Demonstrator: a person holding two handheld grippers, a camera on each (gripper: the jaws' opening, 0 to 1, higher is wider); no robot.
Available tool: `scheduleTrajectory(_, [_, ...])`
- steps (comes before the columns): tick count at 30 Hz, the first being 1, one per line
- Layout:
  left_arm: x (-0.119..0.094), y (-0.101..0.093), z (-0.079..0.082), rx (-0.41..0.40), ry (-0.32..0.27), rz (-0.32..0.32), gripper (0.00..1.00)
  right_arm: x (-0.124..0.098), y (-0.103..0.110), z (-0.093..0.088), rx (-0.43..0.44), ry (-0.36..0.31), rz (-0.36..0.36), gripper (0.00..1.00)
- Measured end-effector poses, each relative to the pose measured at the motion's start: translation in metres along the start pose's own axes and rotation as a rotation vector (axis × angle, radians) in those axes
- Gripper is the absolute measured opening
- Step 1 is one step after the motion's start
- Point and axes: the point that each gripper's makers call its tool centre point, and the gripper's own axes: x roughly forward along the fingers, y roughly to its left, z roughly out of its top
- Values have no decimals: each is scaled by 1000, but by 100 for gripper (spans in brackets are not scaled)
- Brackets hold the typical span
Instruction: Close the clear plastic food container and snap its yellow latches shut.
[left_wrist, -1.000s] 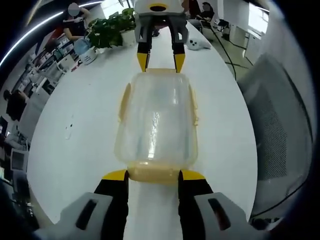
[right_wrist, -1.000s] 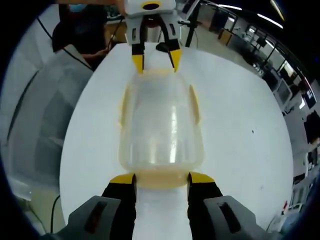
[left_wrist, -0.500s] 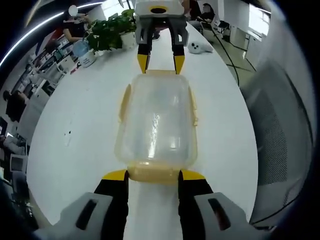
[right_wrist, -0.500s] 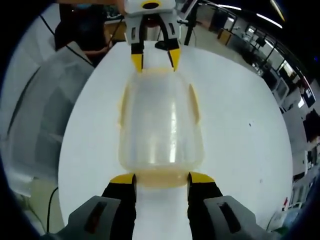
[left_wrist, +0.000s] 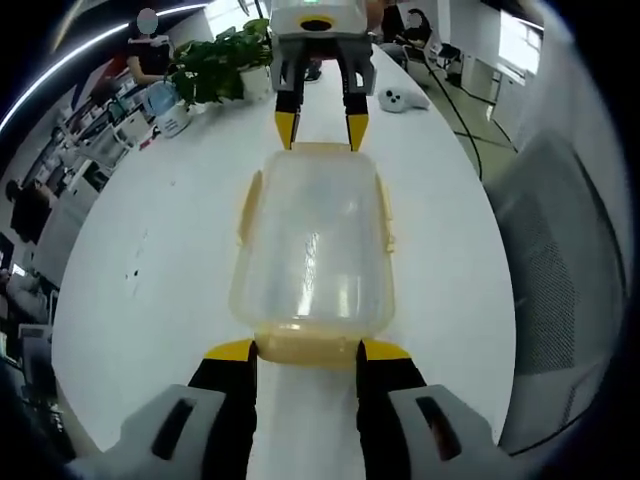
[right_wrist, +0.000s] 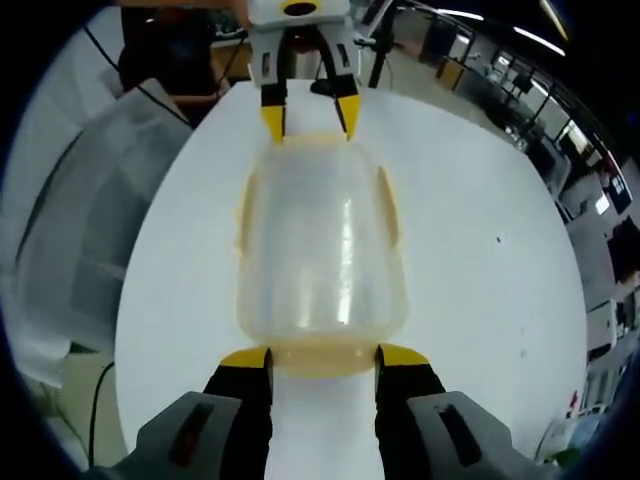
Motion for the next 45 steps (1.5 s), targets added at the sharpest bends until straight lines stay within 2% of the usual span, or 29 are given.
scheduleTrajectory(12, [9, -3, 4, -7, 2, -22, 38, 3, 2, -10, 8, 21, 33, 39])
scheduleTrajectory(22, [16, -3, 0, -12, 8, -47, 38, 10, 2, -15, 36, 26, 63, 39])
scheduleTrajectory(45, [26, -3, -4, -21, 8, -85, 38, 15, 5, -18, 62, 25, 96, 39])
